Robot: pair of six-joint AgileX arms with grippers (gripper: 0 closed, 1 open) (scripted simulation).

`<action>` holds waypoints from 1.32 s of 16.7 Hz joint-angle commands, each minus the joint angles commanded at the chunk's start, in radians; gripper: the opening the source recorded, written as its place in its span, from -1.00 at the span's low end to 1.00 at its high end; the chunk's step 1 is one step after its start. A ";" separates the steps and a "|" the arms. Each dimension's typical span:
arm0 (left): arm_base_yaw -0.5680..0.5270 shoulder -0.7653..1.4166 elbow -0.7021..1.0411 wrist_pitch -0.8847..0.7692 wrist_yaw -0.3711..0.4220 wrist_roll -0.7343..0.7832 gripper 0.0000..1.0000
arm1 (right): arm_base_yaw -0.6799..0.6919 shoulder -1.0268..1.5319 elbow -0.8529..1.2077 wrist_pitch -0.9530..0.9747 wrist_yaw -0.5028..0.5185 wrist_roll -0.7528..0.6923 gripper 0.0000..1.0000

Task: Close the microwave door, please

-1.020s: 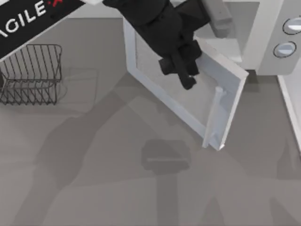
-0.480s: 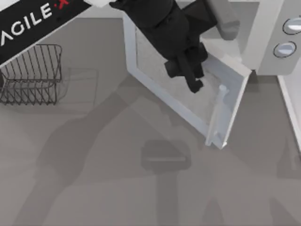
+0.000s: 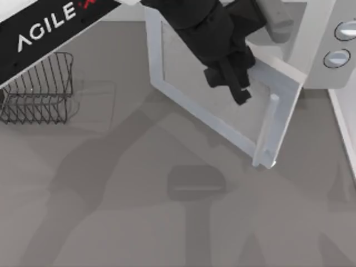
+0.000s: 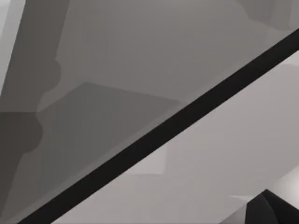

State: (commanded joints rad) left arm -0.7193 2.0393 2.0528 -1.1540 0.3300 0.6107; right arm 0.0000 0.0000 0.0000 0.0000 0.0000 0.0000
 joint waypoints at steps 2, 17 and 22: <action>-0.009 0.001 0.007 -0.006 0.002 0.001 -1.00 | 0.000 0.000 0.000 0.000 0.000 0.000 1.00; -0.040 0.058 0.089 -0.021 -0.013 -0.033 -1.00 | 0.000 0.000 0.000 0.000 0.000 0.000 1.00; -0.063 0.073 0.110 -0.032 -0.028 -0.048 -1.00 | 0.000 0.000 0.000 0.000 0.000 0.000 1.00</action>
State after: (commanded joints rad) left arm -0.7819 2.1127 2.1629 -1.1857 0.3022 0.5624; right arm 0.0000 0.0000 0.0000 0.0000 0.0000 0.0000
